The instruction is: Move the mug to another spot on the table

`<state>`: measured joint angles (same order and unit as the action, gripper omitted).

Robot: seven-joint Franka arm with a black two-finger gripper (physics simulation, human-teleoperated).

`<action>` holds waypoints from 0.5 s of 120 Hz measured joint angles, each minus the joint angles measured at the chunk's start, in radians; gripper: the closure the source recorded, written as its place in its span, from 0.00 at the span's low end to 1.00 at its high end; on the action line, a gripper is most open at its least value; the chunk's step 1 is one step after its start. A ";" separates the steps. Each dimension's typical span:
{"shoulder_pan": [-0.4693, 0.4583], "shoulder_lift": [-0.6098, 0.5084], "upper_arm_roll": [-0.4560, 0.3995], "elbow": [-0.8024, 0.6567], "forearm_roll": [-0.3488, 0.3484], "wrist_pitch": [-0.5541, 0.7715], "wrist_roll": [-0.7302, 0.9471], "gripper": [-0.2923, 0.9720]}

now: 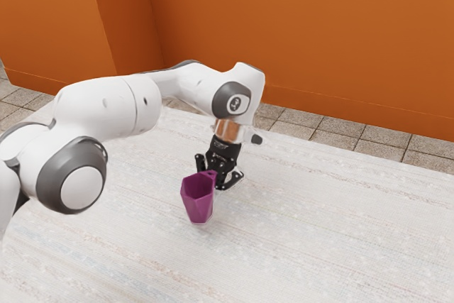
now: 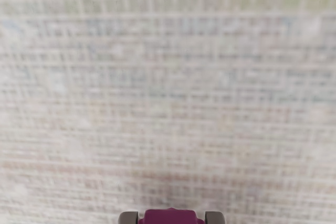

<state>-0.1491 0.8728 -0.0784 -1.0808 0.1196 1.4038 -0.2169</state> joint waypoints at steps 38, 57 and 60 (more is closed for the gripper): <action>0.126 0.018 -0.027 0.023 0.021 -0.038 -0.022 0.75; 0.141 0.057 -0.032 0.081 0.022 -0.035 -0.033 0.75; 0.142 0.063 -0.033 0.085 0.022 -0.035 -0.034 0.75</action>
<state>-0.0075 0.9355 -0.1117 -0.9957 0.1418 1.3688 -0.2509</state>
